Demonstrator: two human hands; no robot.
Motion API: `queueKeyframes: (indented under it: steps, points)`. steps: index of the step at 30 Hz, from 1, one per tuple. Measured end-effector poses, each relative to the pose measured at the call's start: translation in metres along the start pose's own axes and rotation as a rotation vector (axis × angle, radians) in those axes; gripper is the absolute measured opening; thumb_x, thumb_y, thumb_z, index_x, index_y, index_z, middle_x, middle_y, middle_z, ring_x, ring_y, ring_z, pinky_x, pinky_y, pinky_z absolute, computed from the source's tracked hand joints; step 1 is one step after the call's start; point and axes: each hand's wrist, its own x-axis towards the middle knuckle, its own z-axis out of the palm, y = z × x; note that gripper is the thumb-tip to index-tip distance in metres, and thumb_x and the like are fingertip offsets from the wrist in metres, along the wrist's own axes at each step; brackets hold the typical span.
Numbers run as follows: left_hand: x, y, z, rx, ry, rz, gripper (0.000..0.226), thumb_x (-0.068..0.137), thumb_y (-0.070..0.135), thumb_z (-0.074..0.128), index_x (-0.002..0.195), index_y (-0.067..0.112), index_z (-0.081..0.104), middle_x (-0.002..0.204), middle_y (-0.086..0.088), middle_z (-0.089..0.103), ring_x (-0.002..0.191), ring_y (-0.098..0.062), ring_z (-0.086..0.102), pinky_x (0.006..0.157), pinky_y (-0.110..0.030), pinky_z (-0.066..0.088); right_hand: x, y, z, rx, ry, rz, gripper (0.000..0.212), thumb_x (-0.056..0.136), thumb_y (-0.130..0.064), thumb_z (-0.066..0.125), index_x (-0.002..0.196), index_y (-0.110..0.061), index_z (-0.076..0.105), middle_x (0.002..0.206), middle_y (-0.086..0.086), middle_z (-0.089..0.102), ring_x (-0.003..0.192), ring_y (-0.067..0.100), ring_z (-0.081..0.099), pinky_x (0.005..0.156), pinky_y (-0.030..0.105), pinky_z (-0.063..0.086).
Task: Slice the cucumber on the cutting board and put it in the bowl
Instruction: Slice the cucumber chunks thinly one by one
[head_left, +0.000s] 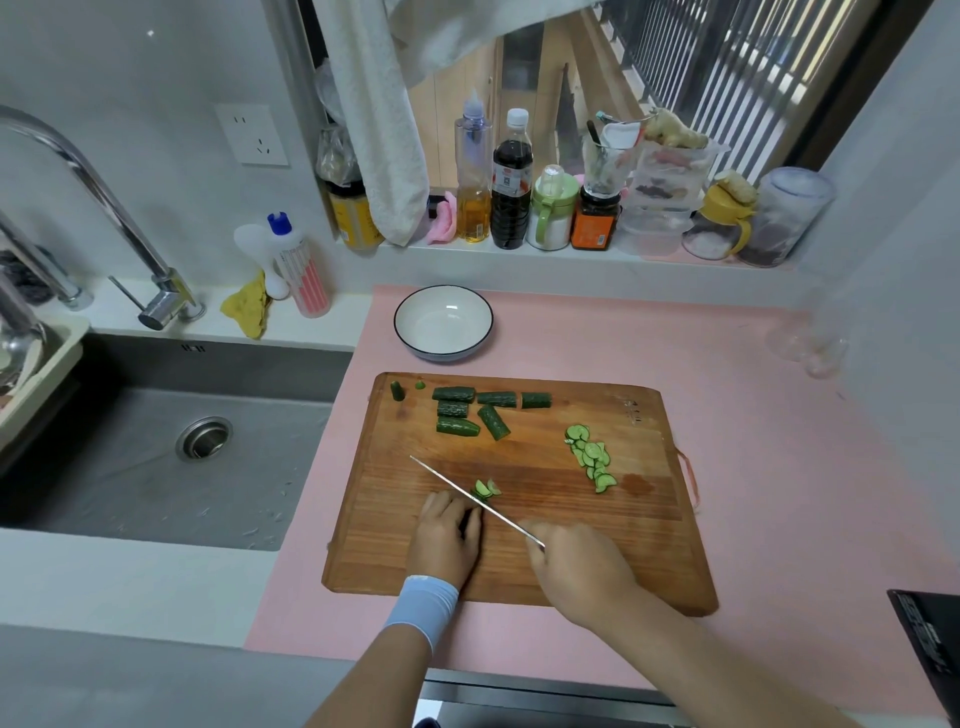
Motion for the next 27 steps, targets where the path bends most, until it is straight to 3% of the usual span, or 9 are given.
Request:
queueKeyframes:
  steps: [5,12,19,27]
  points:
    - [-0.002,-0.001,0.0,-0.001,-0.003,-0.015,0.019,0.073,-0.003,0.076,0.085,0.01,0.069,0.084,-0.002,0.062,0.084,-0.015,0.049,0.082,-0.018,0.041,0.01,-0.006,0.004,-0.012,-0.032,0.04,0.029,0.101,-0.028,0.039,0.113,-0.028,0.065,0.088,0.001,0.07,0.082,0.026,0.065,0.068,0.034,0.05]
    - [-0.004,-0.001,0.0,0.008,0.004,-0.006,0.017,0.074,-0.003,0.076,0.082,0.009,0.068,0.082,-0.003,0.061,0.083,-0.016,0.05,0.08,-0.02,0.042,0.009,-0.006,0.005,0.002,-0.018,0.035,0.038,0.103,-0.03,0.039,0.134,-0.038,0.059,0.1,0.001,0.073,0.091,0.026,0.066,0.068,0.03,0.043]
    - [-0.003,-0.003,0.001,0.001,-0.003,-0.019,0.019,0.073,-0.002,0.077,0.088,0.009,0.071,0.088,-0.003,0.066,0.087,-0.018,0.054,0.084,-0.019,0.043,-0.002,-0.002,0.005,-0.011,0.054,-0.03,0.039,0.103,-0.035,0.039,0.139,-0.042,0.053,0.098,-0.001,0.073,0.088,0.024,0.066,0.066,0.032,0.041]
    - [-0.004,-0.003,0.0,-0.003,-0.012,-0.026,0.017,0.074,0.0,0.076,0.086,0.01,0.07,0.086,0.0,0.065,0.086,-0.015,0.053,0.083,-0.016,0.041,-0.006,0.006,0.005,-0.004,0.034,-0.017,0.031,0.101,-0.035,0.039,0.124,-0.037,0.058,0.089,-0.003,0.071,0.081,0.023,0.065,0.068,0.034,0.049]
